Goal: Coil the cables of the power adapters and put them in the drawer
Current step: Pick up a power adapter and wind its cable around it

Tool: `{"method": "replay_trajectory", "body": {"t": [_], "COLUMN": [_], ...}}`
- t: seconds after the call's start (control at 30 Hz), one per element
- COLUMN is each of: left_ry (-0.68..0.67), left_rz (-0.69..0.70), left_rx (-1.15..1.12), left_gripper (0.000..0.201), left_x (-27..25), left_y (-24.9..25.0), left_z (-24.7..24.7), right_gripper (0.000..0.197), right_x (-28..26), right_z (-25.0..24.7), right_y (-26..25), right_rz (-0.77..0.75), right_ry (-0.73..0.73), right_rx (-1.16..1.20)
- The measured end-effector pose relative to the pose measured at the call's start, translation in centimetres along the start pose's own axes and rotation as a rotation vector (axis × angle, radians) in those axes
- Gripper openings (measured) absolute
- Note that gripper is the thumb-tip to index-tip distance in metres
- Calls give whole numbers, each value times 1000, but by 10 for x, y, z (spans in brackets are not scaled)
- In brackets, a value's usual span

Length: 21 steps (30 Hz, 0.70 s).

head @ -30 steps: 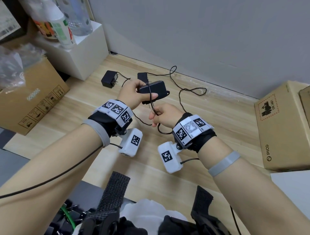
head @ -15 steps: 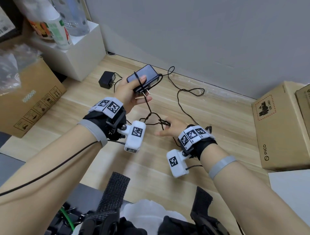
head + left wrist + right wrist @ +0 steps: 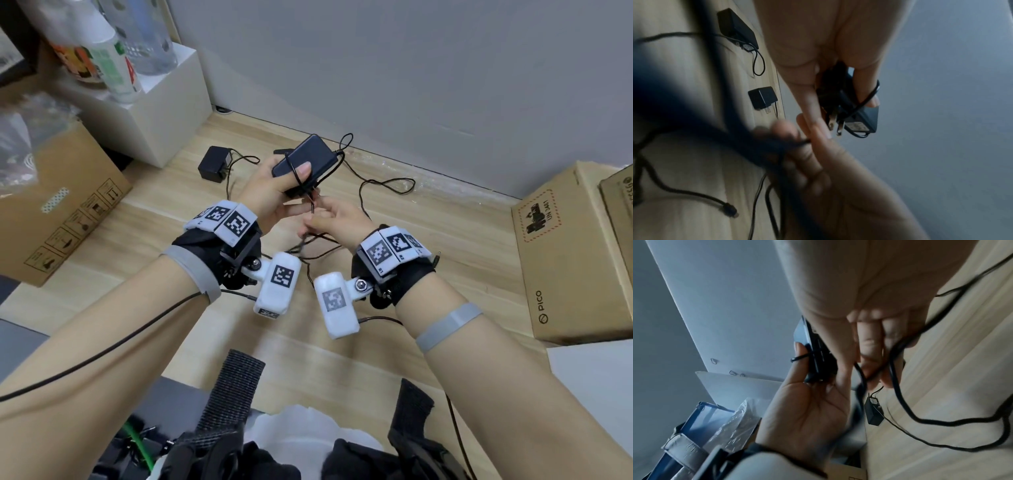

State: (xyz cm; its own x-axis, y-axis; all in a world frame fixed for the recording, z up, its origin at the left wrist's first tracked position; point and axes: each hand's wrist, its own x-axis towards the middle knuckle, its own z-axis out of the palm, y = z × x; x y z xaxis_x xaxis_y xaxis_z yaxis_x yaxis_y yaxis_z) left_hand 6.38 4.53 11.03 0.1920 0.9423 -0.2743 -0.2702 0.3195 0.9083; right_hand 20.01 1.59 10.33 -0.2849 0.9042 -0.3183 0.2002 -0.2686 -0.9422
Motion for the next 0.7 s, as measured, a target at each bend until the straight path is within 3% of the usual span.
{"method": "replay_trajectory", "body": {"t": [0.07, 0.2, 0.4, 0.53, 0.7], "left_ry": [13, 33, 64, 86, 11], "left_rz": [11, 23, 150, 252, 111], "left_rx": [9, 86, 516, 935, 1144], "left_gripper": [35, 19, 31, 35, 41], "left_x": [0, 0, 7, 10, 11], "left_y": [2, -1, -15, -19, -21], "left_z": [-5, -9, -14, -24, -41], "right_gripper": [24, 21, 21, 46, 42], "right_x": [0, -5, -11, -12, -8], "right_z": [2, 4, 10, 8, -6], "right_y": [2, 1, -15, -19, -27], "right_rz": [21, 77, 128, 16, -136], "right_ry": [14, -36, -46, 4, 158], "right_rx": [49, -80, -180, -310, -302]}}
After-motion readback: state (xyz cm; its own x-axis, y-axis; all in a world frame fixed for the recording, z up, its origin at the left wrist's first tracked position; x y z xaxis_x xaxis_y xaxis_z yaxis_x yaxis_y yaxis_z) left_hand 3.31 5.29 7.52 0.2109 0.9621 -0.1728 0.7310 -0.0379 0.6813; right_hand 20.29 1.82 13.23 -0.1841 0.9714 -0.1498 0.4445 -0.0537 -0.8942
